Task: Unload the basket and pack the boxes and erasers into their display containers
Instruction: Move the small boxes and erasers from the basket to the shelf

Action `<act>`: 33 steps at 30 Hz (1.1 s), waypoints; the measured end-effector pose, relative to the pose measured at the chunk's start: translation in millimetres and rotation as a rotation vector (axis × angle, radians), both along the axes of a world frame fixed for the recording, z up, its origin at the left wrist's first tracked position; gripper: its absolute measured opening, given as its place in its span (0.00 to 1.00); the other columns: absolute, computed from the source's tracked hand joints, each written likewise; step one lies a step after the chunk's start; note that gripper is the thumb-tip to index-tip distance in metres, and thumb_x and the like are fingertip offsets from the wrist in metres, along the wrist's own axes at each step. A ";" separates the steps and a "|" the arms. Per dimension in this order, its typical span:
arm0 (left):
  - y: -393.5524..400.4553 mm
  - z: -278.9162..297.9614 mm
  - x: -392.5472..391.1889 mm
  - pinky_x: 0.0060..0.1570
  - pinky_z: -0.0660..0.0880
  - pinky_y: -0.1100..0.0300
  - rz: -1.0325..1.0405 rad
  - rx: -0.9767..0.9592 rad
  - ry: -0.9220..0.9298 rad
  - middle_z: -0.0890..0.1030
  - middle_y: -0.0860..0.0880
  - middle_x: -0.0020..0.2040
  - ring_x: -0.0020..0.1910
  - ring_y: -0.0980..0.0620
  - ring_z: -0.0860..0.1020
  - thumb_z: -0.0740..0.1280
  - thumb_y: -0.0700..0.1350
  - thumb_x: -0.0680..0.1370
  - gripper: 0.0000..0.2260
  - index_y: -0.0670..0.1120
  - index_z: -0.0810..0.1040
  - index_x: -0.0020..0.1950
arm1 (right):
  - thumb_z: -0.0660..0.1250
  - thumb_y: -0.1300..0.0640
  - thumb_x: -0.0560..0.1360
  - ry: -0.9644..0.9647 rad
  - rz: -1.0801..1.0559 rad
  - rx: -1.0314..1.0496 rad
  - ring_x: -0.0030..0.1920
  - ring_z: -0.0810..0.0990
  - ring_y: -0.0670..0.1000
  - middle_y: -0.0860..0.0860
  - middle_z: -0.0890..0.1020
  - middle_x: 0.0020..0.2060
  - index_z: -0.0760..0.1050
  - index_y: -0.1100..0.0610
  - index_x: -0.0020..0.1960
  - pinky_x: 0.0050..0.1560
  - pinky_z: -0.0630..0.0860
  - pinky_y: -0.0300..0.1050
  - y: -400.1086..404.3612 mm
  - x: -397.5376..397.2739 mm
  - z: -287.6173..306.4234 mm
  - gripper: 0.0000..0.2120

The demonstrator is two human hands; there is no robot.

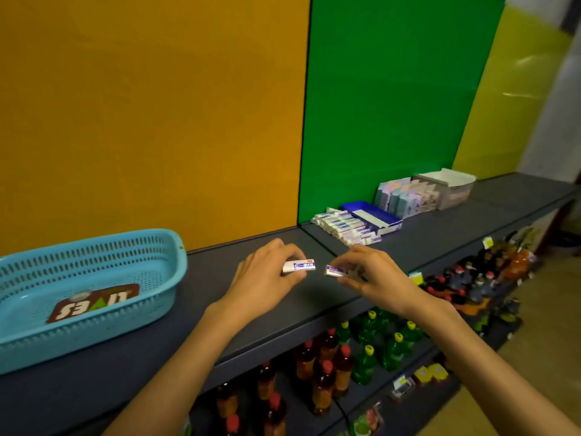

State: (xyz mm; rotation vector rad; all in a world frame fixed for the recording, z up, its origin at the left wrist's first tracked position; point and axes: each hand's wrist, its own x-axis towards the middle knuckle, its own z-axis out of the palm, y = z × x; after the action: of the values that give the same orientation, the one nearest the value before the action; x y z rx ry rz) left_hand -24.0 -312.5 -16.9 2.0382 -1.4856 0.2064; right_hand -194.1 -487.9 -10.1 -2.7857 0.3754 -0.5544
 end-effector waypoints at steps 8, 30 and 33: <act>-94.2 -16.3 -84.8 0.35 0.63 0.62 0.064 -0.007 0.043 0.72 0.58 0.46 0.43 0.58 0.73 0.67 0.55 0.78 0.06 0.61 0.76 0.54 | 0.72 0.54 0.74 -0.037 -0.038 0.050 0.44 0.78 0.41 0.41 0.77 0.43 0.83 0.46 0.52 0.47 0.75 0.41 -97.9 -105.5 -21.7 0.08; -291.2 -58.3 -52.4 0.44 0.70 0.55 0.379 -0.050 0.102 0.72 0.53 0.50 0.50 0.49 0.76 0.71 0.56 0.77 0.13 0.58 0.80 0.61 | 0.72 0.53 0.75 0.080 0.133 0.056 0.48 0.74 0.41 0.40 0.75 0.46 0.80 0.45 0.58 0.51 0.73 0.40 -295.2 -94.2 -72.0 0.11; -309.3 -63.3 -34.9 0.46 0.69 0.55 0.456 -0.040 0.110 0.73 0.52 0.50 0.52 0.47 0.77 0.71 0.57 0.76 0.14 0.59 0.81 0.61 | 0.71 0.55 0.74 0.100 0.190 0.023 0.50 0.74 0.42 0.40 0.75 0.46 0.81 0.45 0.56 0.52 0.71 0.39 -322.7 -63.6 -65.0 0.12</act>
State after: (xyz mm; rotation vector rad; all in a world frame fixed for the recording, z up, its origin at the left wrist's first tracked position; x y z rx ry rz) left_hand -58.9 -621.8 -80.2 2.2902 -0.9268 0.2966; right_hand -257.7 -810.6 -75.2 -2.7941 0.1337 -0.3657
